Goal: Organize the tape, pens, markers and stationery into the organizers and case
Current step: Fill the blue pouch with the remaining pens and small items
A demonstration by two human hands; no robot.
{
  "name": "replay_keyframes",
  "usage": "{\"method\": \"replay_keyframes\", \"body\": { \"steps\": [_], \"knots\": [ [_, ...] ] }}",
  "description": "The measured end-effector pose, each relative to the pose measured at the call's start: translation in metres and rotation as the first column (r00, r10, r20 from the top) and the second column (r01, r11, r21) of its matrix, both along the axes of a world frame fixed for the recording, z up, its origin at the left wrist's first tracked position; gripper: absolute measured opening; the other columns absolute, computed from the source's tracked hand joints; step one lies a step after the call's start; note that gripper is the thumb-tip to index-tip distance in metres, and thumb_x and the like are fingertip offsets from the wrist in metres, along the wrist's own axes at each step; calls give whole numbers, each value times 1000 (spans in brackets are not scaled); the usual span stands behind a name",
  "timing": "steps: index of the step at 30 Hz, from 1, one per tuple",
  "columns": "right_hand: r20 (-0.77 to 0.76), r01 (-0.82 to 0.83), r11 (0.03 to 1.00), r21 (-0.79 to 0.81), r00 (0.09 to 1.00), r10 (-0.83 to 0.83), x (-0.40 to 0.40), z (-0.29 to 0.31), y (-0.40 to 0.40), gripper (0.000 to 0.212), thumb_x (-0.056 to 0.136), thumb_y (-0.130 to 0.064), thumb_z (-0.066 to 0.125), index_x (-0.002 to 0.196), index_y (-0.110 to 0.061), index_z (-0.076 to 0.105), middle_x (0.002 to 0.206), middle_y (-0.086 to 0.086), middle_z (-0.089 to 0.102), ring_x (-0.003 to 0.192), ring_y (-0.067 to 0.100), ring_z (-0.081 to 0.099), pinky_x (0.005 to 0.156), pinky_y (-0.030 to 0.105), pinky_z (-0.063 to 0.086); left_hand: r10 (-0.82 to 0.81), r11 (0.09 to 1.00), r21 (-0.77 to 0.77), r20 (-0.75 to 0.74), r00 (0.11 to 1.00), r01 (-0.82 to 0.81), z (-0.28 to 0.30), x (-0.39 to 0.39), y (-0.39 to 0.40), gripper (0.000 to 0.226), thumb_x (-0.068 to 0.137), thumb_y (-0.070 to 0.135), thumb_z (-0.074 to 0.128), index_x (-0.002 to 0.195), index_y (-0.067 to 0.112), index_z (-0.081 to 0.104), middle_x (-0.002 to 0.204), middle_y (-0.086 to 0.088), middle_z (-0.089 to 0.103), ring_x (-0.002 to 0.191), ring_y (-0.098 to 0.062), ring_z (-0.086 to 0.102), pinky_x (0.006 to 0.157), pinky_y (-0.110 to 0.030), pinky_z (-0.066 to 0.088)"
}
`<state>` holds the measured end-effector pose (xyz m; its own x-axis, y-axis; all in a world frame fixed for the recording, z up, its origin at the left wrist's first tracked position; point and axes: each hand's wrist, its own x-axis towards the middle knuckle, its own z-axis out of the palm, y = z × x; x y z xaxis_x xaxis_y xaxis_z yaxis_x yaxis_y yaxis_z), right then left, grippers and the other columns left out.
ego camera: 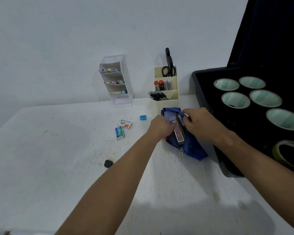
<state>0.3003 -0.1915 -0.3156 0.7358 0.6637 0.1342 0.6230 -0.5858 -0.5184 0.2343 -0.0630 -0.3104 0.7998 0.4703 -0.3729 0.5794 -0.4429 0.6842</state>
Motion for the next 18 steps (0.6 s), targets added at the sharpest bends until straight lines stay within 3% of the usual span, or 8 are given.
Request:
{"method": "replay_keyframes", "body": {
  "steps": [3,6,8,10,15,18],
  "knots": [
    [1,-8,1000,-5,1000,8,0,0,1,23,93,-23,45,80,-9,59,69,7,60,59,24,58,51,32,48,-84,979,187,-15,996,85,1,-5,4,31,92,12,50,62,14,42,75,-10,58,97,-34,64,74,-32,49],
    [22,-15,999,-35,1000,16,-1,1,1,25,94,-27,46,90,-10,64,74,7,64,63,23,62,56,37,54,-118,966,226,-40,992,125,0,-10,15,19,89,8,53,70,6,55,64,-4,51,75,-27,62,60,-28,48],
    [33,-30,999,-41,999,31,-3,3,0,26,95,-29,46,93,-11,65,77,7,65,65,22,62,58,38,55,-127,961,241,-46,991,134,1,-17,24,9,87,6,54,84,0,61,71,-9,59,75,-28,64,64,-32,53],
    [54,-52,998,-38,997,54,-4,3,-1,26,95,-29,46,91,-12,64,78,7,66,65,22,61,58,37,53,-128,948,283,-72,989,143,3,-25,34,5,88,9,57,86,5,59,83,-13,63,89,-33,68,79,-36,56],
    [77,-89,993,-72,993,95,-5,2,0,24,97,-28,45,82,-16,58,80,5,65,66,20,59,54,26,39,-24,960,268,-206,978,80,4,-53,59,30,83,18,68,109,3,66,106,-16,69,95,-30,69,82,-41,59],
    [66,-97,993,-74,993,102,-7,3,0,24,98,-28,44,86,-14,60,84,6,66,70,20,61,56,29,47,-41,977,183,-340,940,108,0,-71,67,41,82,25,73,114,3,61,110,-16,65,101,-29,67,84,-37,58]
  ]
}}
